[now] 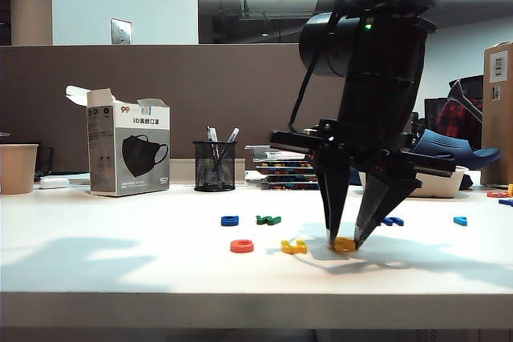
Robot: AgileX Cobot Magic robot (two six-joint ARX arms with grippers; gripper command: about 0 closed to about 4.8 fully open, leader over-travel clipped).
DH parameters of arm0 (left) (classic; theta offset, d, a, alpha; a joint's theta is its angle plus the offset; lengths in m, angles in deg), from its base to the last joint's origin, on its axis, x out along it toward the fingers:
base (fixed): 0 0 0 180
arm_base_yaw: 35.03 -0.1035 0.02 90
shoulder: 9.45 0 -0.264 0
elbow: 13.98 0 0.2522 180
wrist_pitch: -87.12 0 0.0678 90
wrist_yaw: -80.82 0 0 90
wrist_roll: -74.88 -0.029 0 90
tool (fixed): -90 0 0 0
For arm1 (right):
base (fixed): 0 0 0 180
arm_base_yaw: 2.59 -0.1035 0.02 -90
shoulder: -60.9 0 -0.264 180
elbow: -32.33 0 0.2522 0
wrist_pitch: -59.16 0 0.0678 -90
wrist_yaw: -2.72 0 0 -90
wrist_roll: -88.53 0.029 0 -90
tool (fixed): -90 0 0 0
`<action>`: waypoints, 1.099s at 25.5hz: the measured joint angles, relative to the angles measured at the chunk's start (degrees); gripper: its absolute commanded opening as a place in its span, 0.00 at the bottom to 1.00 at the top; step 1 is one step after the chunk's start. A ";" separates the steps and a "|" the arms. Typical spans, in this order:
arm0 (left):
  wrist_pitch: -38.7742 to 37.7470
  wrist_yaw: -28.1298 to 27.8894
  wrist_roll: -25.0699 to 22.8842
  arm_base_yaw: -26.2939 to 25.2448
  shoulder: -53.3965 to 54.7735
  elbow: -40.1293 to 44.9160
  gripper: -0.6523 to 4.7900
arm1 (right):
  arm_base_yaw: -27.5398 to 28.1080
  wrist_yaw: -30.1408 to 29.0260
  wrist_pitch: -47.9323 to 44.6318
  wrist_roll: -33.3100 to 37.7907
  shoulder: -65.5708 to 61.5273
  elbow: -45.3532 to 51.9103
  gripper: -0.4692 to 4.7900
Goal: Select the appropriate letters from the row of letter magnets placed on the table to arrange into the word "cup".
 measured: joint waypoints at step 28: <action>0.00 0.00 0.00 0.00 0.00 0.00 0.11 | -0.07 -0.50 1.03 0.79 0.09 -0.37 0.52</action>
